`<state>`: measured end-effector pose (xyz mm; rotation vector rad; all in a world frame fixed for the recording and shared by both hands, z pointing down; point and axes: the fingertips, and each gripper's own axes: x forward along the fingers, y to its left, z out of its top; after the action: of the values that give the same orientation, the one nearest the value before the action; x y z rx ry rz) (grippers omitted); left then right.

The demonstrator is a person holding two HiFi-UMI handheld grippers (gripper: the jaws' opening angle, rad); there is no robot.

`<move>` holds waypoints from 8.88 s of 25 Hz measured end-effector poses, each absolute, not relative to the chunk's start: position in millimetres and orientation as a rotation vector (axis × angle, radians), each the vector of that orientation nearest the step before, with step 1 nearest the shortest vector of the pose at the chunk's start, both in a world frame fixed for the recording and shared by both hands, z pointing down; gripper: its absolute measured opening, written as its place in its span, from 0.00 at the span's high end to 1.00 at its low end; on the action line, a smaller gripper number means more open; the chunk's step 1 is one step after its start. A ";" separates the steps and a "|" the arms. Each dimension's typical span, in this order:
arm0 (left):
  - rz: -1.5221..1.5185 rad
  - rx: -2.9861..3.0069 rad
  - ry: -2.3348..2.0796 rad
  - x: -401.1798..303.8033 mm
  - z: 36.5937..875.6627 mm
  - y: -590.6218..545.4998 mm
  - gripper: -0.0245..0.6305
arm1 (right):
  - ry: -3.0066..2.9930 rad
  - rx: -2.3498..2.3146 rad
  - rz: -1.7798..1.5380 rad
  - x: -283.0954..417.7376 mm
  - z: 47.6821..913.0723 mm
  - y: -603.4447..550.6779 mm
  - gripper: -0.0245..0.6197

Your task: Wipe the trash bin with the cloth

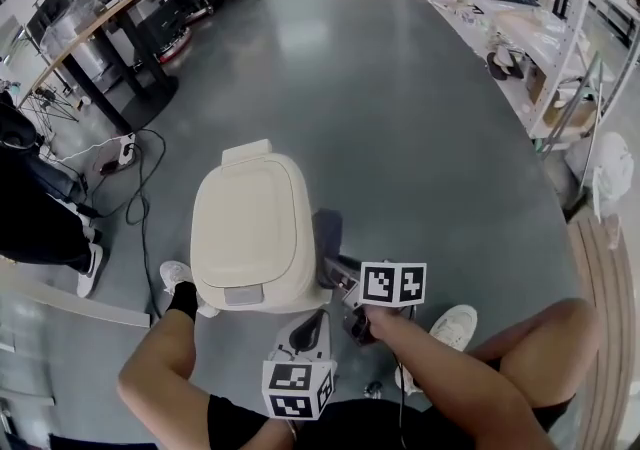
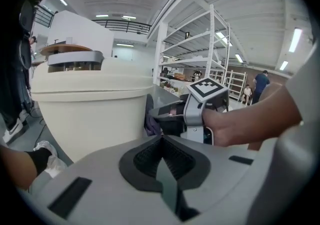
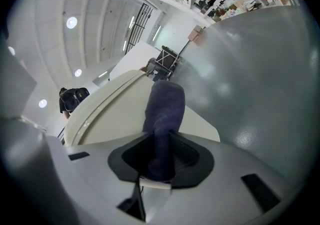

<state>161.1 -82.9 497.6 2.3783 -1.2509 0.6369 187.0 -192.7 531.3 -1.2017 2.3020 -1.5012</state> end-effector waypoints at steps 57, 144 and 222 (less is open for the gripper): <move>0.650 2.301 -1.119 173.7 550.4 -88.0 0.97 | 2.134 -1.423 -1.422 207.9 607.3 -224.6 0.81; 0.732 2.309 -1.119 179.9 580.8 -105.4 0.97 | 2.106 -1.186 -1.300 231.8 591.1 -284.5 0.81; 0.655 2.357 -1.064 57.6 545.1 -12.3 0.97 | 1.996 -1.869 -0.723 270.7 455.4 -166.4 0.81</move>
<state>57.6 -12.3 545.1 2.3567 -1.0636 0.6546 270.7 -166.4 455.4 -1.8688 1.9955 -0.7227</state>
